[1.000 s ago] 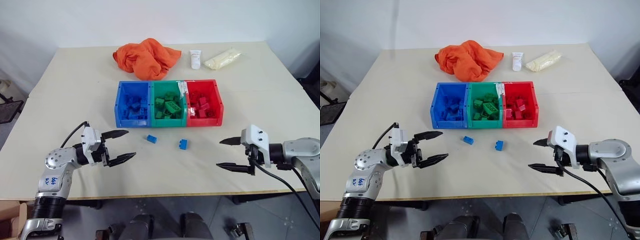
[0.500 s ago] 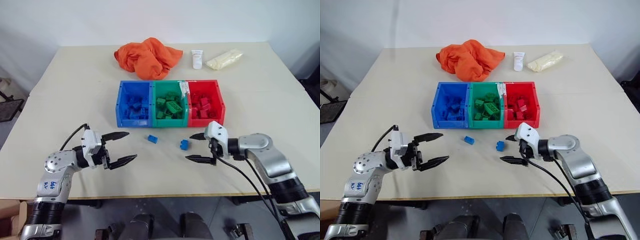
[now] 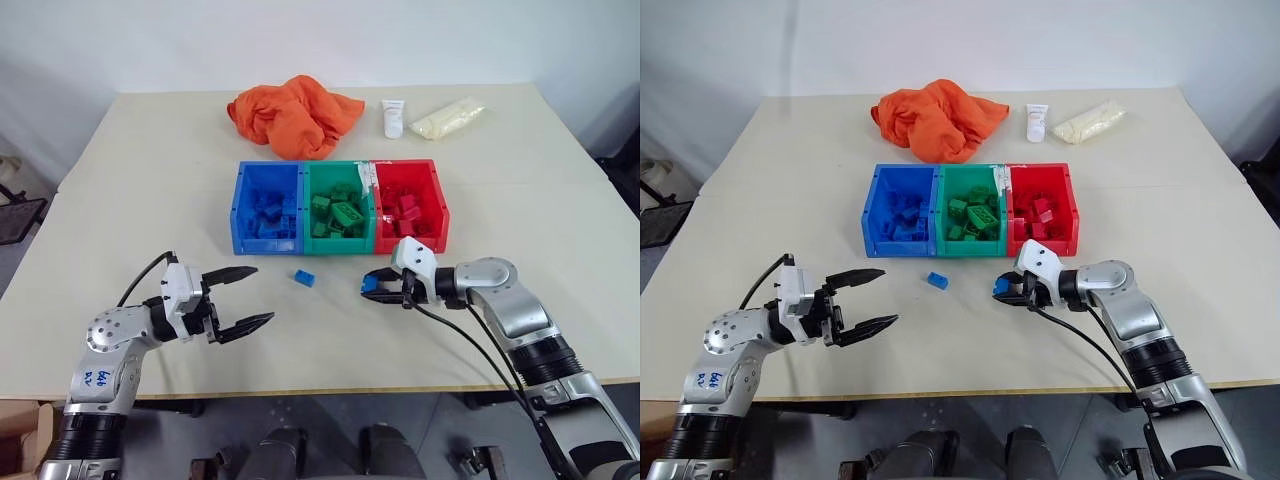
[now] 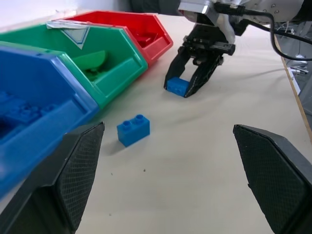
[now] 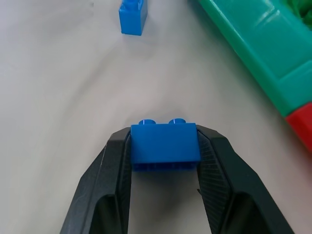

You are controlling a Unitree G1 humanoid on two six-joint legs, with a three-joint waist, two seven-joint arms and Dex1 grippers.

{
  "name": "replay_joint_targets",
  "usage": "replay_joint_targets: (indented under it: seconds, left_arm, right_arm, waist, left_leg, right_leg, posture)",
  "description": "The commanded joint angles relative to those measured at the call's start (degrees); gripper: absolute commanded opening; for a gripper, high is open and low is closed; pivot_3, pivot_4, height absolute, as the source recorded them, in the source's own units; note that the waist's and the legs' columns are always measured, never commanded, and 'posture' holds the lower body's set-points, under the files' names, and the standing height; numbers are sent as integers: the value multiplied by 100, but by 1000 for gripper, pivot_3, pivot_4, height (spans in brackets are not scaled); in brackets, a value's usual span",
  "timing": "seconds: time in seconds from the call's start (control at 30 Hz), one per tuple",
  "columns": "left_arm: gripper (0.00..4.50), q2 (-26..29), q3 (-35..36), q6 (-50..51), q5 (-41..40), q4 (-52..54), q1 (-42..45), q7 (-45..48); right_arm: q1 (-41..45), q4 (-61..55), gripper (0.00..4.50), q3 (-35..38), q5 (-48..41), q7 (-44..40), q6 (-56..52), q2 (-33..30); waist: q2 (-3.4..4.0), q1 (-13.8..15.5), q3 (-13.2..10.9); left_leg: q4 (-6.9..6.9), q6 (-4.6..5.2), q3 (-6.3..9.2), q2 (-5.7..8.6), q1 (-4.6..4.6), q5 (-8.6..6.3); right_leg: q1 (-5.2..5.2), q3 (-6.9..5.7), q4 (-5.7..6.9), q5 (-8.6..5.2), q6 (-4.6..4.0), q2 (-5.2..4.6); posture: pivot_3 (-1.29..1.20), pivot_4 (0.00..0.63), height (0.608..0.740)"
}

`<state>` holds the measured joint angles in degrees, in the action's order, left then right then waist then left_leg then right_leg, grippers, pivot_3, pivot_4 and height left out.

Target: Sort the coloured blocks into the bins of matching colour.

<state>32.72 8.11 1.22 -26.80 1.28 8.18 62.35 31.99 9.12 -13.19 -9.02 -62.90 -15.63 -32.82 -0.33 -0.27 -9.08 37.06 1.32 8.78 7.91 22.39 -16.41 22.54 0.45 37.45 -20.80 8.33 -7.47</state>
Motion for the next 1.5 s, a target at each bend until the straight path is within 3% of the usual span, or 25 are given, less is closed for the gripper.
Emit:
replay_joint_targets:
  seconds: [0.03,0.2,0.37,0.57,0.77,0.9,1.07,1.3,1.5]
  left_arm:
    - [4500,41,171,-162,-173,-36,21,151]
    - [4500,32,131,-261,-274,-240,219,498]
    - [4500,4,110,-280,-233,-359,333,588]
    - [4500,-77,73,-338,-173,-387,355,529]
    - [4500,-107,105,-365,-161,-219,178,396]
    - [4500,-104,113,-363,-160,-109,82,306]
    - [4500,-94,150,-368,-173,-10,-33,194]
    - [4500,-117,98,-379,-149,-75,11,150]
    - [4500,-67,180,-401,-149,-99,-34,105]
  right_arm:
    - [50,-636,1453,236,-233,54,-189,-8]
    - [515,-1187,1453,356,-516,192,-563,147]
    - [1303,-637,1453,101,-380,248,-441,652]
    - [2578,1544,1453,-305,369,778,586,1766]
    - [3629,3747,1453,-210,780,1491,1541,2802]
    - [4071,4649,2781,20,767,1636,1856,3187]
    - [4171,4801,4484,137,889,1675,2388,3180]
    - [3914,4299,4484,220,804,1121,2704,2813]
    - [2951,2629,4484,393,283,114,2549,2048]
  waist:
    - [0,4,0]
    - [1,3,-1]
    - [1,-17,-1]
    - [1,-146,-1]
    - [3,-283,-1]
    - [6,-318,-3]
    - [8,-320,-5]
    - [11,-320,-6]
    - [11,-297,-6]
  left_leg:
    - [0,0,1,0,0,0]
    - [2,0,0,0,1,0]
    - [0,-1,3,0,0,0]
    - [0,-3,6,0,-1,1]
    - [-11,-6,12,0,-4,1]
    - [-10,-6,18,0,-4,1]
    - [-10,-8,23,0,-5,1]
    - [-9,-9,22,0,-5,0]
    - [-7,-8,25,1,-4,0]
  right_leg:
    - [0,0,0,0,0,0]
    - [0,0,-1,0,0,0]
    - [-1,1,-1,0,0,0]
    - [3,-1,16,0,0,0]
    - [9,-5,42,0,0,3]
    - [8,-7,48,0,0,7]
    - [8,-4,50,0,0,7]
    - [9,-2,50,0,0,6]
    - [4,-1,43,0,0,4]
  posture:
    - [0,150,740]
    - [0,150,740]
    - [0,150,740]
    - [0,150,740]
    - [0,150,740]
    - [0,150,740]
    - [0,150,740]
    - [0,150,740]
    - [0,150,740]
